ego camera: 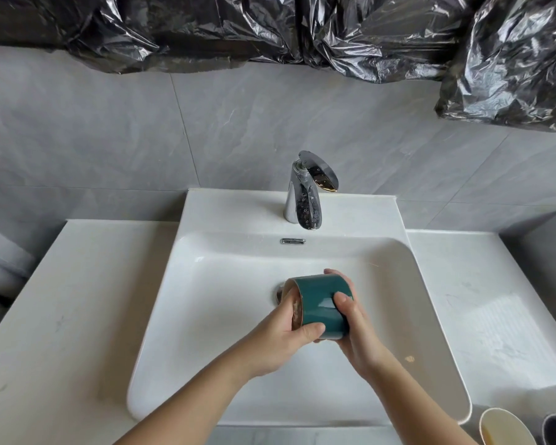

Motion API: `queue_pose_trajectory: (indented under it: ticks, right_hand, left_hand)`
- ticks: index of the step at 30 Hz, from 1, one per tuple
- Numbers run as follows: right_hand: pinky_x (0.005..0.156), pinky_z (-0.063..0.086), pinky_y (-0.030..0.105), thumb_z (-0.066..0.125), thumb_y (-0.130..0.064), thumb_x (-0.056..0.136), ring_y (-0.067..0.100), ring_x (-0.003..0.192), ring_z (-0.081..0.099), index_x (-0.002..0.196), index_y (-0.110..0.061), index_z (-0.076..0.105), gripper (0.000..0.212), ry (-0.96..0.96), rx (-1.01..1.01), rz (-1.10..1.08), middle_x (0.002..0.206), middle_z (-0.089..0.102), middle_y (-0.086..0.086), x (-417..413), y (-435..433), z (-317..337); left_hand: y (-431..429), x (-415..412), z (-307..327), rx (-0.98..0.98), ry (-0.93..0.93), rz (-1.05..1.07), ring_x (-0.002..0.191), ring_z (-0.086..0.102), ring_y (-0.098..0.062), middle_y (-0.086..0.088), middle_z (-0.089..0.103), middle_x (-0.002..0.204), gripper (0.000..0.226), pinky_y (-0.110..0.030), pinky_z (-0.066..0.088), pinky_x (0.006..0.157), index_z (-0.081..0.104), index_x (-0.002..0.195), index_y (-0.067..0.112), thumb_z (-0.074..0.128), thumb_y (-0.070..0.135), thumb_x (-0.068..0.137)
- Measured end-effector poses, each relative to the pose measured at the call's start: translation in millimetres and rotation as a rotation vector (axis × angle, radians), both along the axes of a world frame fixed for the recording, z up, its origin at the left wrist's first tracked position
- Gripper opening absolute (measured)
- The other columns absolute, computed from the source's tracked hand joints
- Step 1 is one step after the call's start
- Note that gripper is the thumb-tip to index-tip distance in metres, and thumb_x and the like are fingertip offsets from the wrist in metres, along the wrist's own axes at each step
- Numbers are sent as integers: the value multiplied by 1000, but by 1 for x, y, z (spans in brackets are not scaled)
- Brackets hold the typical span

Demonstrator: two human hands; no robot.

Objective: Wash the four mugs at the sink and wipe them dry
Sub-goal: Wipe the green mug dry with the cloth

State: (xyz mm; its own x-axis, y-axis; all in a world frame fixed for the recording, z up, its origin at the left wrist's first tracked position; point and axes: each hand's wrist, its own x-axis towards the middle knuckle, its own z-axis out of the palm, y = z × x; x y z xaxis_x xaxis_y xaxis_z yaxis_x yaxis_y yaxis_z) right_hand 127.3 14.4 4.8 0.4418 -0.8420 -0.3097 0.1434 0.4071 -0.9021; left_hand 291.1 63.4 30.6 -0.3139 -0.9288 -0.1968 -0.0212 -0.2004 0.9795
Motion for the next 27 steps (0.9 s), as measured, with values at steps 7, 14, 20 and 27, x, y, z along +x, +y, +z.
queue_pose_trajectory:
  ticks: [7, 14, 20, 27]
  right_hand:
    - [68, 59, 46, 56, -64, 82, 33, 91, 70, 116, -26, 69, 53, -113, 431, 88, 112, 71, 11, -11, -7, 18]
    - [61, 51, 38, 52, -51, 80, 28, 84, 65, 117, -29, 60, 43, -23, 121, -79, 112, 66, 13, -2, -1, -3]
    - [79, 56, 55, 59, -59, 86, 34, 105, 68, 132, -35, 58, 51, -69, 323, 28, 128, 65, 9, -9, -11, 5]
    - [72, 52, 38, 63, -52, 79, 29, 83, 66, 108, -16, 68, 46, 87, 480, -12, 96, 72, 12, 6, -20, 10]
  left_hand:
    - [-3, 4, -10, -448, -682, -139, 143, 14, -4, 13, 19, 153, 51, -28, -20, 115, 17, 142, 33, 42, 27, 99]
    - [0, -12, -9, -69, -23, -22, 131, 39, -3, 6, 36, 146, 54, -31, 41, 105, 24, 140, 47, 47, 28, 95]
    - [-4, -1, -19, -253, -413, -12, 142, 14, -1, 34, 20, 145, 54, -33, 5, 120, 18, 137, 54, 44, 34, 95]
    - [-8, -5, -23, -262, -521, -57, 140, 17, -14, 13, 23, 142, 51, -39, 8, 121, 26, 142, 28, 42, 40, 95]
